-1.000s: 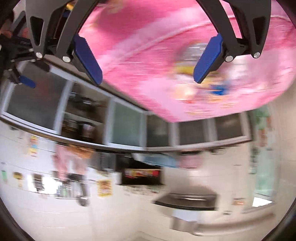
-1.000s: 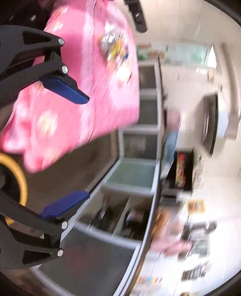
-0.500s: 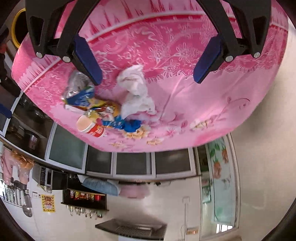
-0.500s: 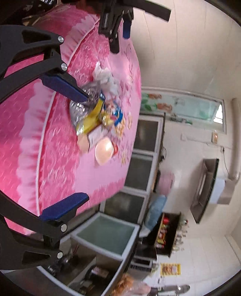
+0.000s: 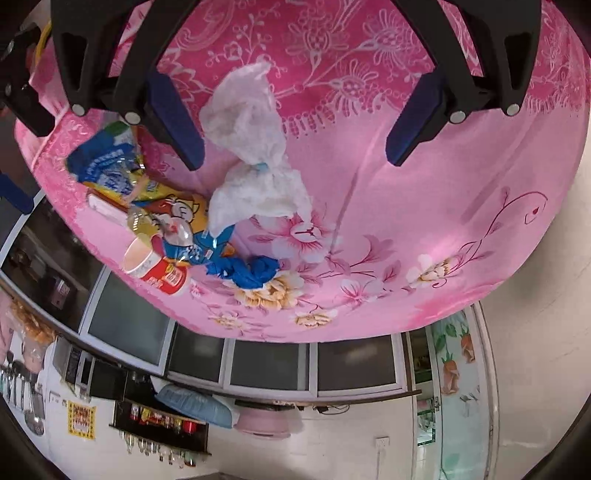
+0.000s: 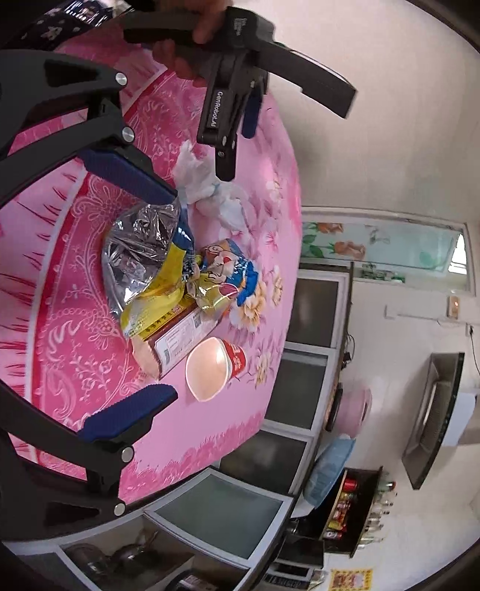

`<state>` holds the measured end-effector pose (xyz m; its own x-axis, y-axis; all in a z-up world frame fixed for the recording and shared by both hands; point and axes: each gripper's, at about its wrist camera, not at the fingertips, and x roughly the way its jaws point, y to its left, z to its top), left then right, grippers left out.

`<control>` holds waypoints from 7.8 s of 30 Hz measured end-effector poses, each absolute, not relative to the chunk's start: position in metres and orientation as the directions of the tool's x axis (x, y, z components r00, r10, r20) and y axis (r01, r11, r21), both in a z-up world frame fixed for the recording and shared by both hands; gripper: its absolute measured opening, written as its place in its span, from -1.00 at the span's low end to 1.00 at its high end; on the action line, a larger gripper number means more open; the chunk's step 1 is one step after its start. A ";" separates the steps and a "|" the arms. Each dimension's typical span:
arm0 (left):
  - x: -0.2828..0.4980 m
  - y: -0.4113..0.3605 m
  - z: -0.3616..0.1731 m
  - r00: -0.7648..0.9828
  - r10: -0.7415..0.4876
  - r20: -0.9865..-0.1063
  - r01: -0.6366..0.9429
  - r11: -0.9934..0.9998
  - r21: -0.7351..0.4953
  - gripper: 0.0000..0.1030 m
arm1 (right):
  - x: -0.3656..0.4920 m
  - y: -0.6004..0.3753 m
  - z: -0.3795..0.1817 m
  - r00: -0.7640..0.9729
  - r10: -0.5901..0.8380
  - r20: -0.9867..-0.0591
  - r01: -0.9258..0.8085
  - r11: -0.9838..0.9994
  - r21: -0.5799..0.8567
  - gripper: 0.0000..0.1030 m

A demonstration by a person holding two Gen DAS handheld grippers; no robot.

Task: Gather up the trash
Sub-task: 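Grasp the white plastic bag with the left tool while the right tool grasps the snack bags, then carry both items over the bin and open both tools to drop them, then swing both open tools back toward the bed, then grasp the blue glove with the left tool while the right tool grasps the red paper cup rim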

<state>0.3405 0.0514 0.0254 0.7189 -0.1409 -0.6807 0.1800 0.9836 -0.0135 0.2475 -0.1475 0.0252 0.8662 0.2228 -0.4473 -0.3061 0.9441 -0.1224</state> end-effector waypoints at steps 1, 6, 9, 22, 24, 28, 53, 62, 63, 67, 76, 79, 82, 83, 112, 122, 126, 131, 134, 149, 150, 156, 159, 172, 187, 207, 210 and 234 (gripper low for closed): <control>0.344 0.050 0.023 0.714 -0.129 -0.688 0.177 0.984 0.000 0.85 | 0.253 -0.145 0.023 0.860 0.224 -0.459 -0.313 0.941 -0.127 0.81; 0.365 0.050 0.013 0.690 -0.122 -0.713 0.163 0.987 -0.012 0.85 | 0.277 -0.137 0.012 0.831 0.229 -0.507 -0.340 0.931 -0.137 0.81; 0.378 0.047 0.003 0.658 -0.118 -0.744 0.164 0.986 -0.012 0.85 | 0.291 -0.135 0.005 0.804 0.239 -0.545 -0.359 0.925 -0.124 0.80; 0.396 0.038 -0.007 0.616 -0.177 -0.767 0.195 0.978 -0.068 -0.46 | 0.313 -0.121 -0.009 0.729 0.187 -0.659 -0.356 0.925 -0.132 -0.43; 0.392 0.036 -0.003 0.639 -0.152 -0.754 0.195 0.980 -0.032 -0.72 | 0.311 -0.123 -0.004 0.730 0.203 -0.653 -0.357 0.928 -0.109 -0.53; 0.380 0.041 0.008 0.668 -0.169 -0.725 0.204 0.978 -0.041 -0.78 | 0.298 -0.125 0.009 0.750 0.217 -0.625 -0.352 0.931 -0.099 -0.58; 0.282 0.027 0.079 0.762 -0.282 -0.583 0.267 0.957 -0.114 -0.78 | 0.182 -0.203 0.073 0.856 0.088 -0.510 -0.168 0.979 -0.114 -0.58; 0.263 -0.033 0.090 0.729 -0.386 -0.565 0.387 0.913 -0.124 -0.78 | 0.135 -0.258 0.074 0.872 -0.030 -0.489 -0.035 0.992 -0.123 -0.57; 0.261 -0.040 0.089 0.723 -0.400 -0.564 0.402 0.907 -0.127 -0.78 | 0.128 -0.265 0.074 0.873 -0.045 -0.486 -0.018 0.992 -0.123 -0.57; 0.250 -0.082 0.088 0.684 -0.467 -0.560 0.481 0.867 -0.135 -0.78 | 0.102 -0.296 0.073 0.874 -0.108 -0.475 0.058 0.991 -0.118 -0.57; 0.211 -0.195 0.077 0.547 -0.626 -0.556 0.686 0.716 -0.132 -0.77 | 0.035 -0.370 0.053 0.823 -0.280 -0.494 0.270 0.958 -0.092 -0.57; 0.193 -0.237 0.070 0.484 -0.675 -0.557 0.750 0.648 -0.134 -0.77 | 0.012 -0.390 0.043 0.795 -0.340 -0.503 0.335 0.937 -0.103 -0.57; 0.177 -0.275 0.062 0.423 -0.705 -0.569 0.799 0.586 -0.133 -0.77 | -0.017 -0.417 0.028 0.753 -0.387 -0.533 0.403 0.911 -0.092 -0.57; 0.172 -0.284 0.060 0.408 -0.711 -0.572 0.811 0.571 -0.131 -0.77 | -0.024 -0.424 0.024 0.741 -0.399 -0.540 0.420 0.903 -0.091 -0.57; 0.080 -0.502 -0.093 0.133 -0.563 -0.816 0.946 0.318 -0.066 -0.76 | -0.082 -0.523 -0.142 0.472 -0.369 -0.801 0.608 0.794 -0.007 -0.55; 0.084 -0.526 -0.130 0.117 -0.501 -0.857 0.941 0.331 -0.065 -0.74 | -0.078 -0.542 -0.171 0.397 -0.337 -0.854 0.630 0.776 -0.013 -0.49; 0.086 -0.524 -0.136 0.108 -0.492 -0.864 0.933 0.349 -0.082 -0.59 | -0.076 -0.545 -0.180 0.364 -0.310 -0.878 0.625 0.781 -0.017 -0.40; 0.088 -0.520 -0.131 0.154 -0.510 -0.847 0.922 0.383 -0.063 0.55 | -0.078 -0.547 -0.191 0.319 -0.311 -0.895 0.632 0.774 -0.044 0.00; 0.091 -0.514 -0.125 0.142 -0.522 -0.841 0.916 0.391 -0.088 0.71 | -0.089 -0.548 -0.191 0.294 -0.325 -0.899 0.651 0.757 -0.061 0.05; 0.121 -0.423 -0.025 0.167 -0.692 -0.702 0.852 0.459 -0.250 0.81 | -0.101 -0.544 -0.085 0.481 -0.446 -0.755 0.674 0.739 -0.007 0.21; 0.126 -0.408 -0.015 0.177 -0.708 -0.683 0.846 0.464 -0.261 0.81 | -0.094 -0.539 -0.078 0.495 -0.449 -0.744 0.660 0.751 -0.014 0.21; 0.157 -0.318 0.037 0.323 -0.726 -0.608 0.808 0.546 -0.223 0.84 | -0.045 -0.500 -0.037 0.602 -0.408 -0.686 0.549 0.836 -0.016 0.22; 0.174 -0.263 0.055 0.405 -0.701 -0.587 0.771 0.607 -0.193 0.84 | -0.014 -0.477 -0.018 0.655 -0.375 -0.656 0.482 0.876 -0.020 0.23; 0.255 -0.021 0.072 0.713 -0.370 -0.596 0.406 0.910 -0.080 0.84 | 0.132 -0.357 0.029 0.783 -0.172 -0.598 0.168 0.984 -0.064 0.33; 0.328 0.044 0.054 0.739 -0.277 -0.614 0.329 0.944 -0.029 0.84 | 0.258 -0.273 0.043 0.789 -0.056 -0.612 -0.039 0.989 -0.142 0.34; 0.409 0.014 0.030 0.654 -0.259 -0.711 0.343 0.939 -0.027 0.84 | 0.371 -0.256 0.041 0.718 0.074 -0.692 -0.219 0.968 -0.123 0.33; 0.431 0.014 0.030 0.638 -0.245 -0.730 0.334 0.942 -0.024 0.84 | 0.391 -0.255 0.039 0.696 0.094 -0.712 -0.231 0.968 -0.098 0.33; 0.549 -0.020 0.001 0.448 -0.271 -0.852 0.251 0.953 -0.171 0.48 | 0.478 -0.209 0.002 0.550 0.143 -0.823 -0.332 0.942 -0.058 -0.24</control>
